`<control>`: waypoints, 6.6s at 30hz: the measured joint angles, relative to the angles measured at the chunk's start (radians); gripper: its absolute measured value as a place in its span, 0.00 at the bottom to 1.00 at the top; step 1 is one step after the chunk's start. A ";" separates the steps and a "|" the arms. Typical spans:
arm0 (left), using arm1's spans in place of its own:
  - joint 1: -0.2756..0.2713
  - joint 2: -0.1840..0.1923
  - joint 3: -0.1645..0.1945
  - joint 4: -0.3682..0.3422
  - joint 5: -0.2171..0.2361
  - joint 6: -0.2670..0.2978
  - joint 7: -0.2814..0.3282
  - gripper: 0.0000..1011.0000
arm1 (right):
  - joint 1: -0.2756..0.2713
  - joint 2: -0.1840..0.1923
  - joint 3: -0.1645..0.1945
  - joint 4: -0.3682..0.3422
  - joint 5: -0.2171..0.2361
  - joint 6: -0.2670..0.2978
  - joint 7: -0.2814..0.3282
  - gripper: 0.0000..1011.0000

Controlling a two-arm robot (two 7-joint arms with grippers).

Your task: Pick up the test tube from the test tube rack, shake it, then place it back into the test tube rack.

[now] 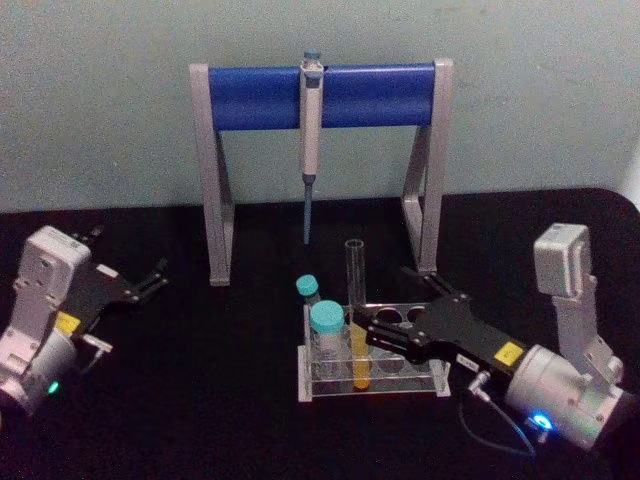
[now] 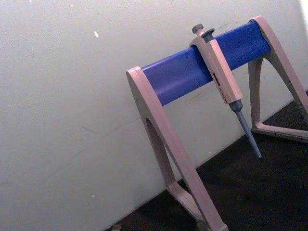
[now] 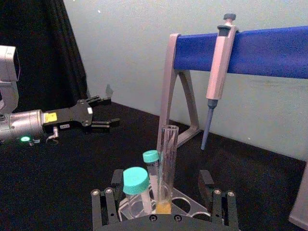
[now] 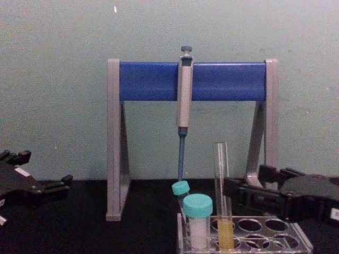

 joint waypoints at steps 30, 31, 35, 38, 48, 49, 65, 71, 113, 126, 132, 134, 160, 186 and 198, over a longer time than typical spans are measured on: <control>0.000 0.000 0.000 0.000 0.000 0.000 0.000 0.99 | 0.143 -0.085 -0.041 0.166 -0.024 0.055 0.042 0.99; 0.000 0.000 0.000 0.000 0.000 0.000 0.000 0.99 | 0.145 -0.086 -0.042 0.168 -0.024 0.055 0.043 0.99; 0.000 0.000 0.000 0.000 0.000 0.000 0.000 0.99 | 0.155 -0.093 -0.046 0.180 -0.027 0.052 0.047 0.99; 0.000 0.000 0.000 0.000 0.000 0.000 0.000 0.99 | 0.161 -0.097 -0.047 0.188 -0.028 0.051 0.048 0.99; 0.000 0.000 0.000 0.000 0.000 0.000 0.000 0.99 | 0.169 -0.103 -0.052 0.199 -0.033 0.045 0.049 0.99; 0.000 0.000 0.000 0.000 0.000 0.000 0.000 0.99 | 0.169 -0.103 -0.052 0.199 -0.033 0.045 0.049 0.99; 0.000 0.000 0.000 0.000 0.000 0.000 0.000 0.99 | 0.167 -0.102 -0.050 0.197 -0.032 0.046 0.049 0.78; 0.000 0.000 0.000 0.000 0.000 0.000 0.000 0.99 | 0.167 -0.101 -0.050 0.196 -0.032 0.046 0.049 0.58; 0.000 0.000 0.000 0.000 0.000 0.000 0.000 0.99 | 0.155 -0.093 -0.063 0.177 -0.075 -0.032 0.074 0.23; 0.000 0.000 0.000 0.000 0.000 0.000 0.000 0.99 | 0.138 -0.085 -0.059 0.136 -0.117 -0.066 0.079 0.23; 0.000 0.000 0.000 0.000 0.000 0.000 0.000 0.99 | 0.128 -0.078 -0.046 0.098 -0.124 -0.073 0.073 0.23; 0.000 0.000 0.000 0.000 0.000 0.000 0.000 0.99 | 0.123 -0.072 -0.037 0.072 -0.125 -0.074 0.071 0.23; 0.000 0.000 0.000 0.000 0.000 0.000 0.000 0.99 | 0.178 -0.114 0.022 0.101 -0.142 -0.117 0.026 0.23; 0.000 0.000 0.000 0.000 0.000 0.000 0.000 0.99 | 0.153 -0.120 0.084 0.095 -0.217 -0.097 -0.059 0.23; 0.000 0.000 0.000 0.000 0.000 0.000 0.000 0.99 | 0.052 -0.074 0.097 -0.032 -0.155 -0.040 0.016 0.23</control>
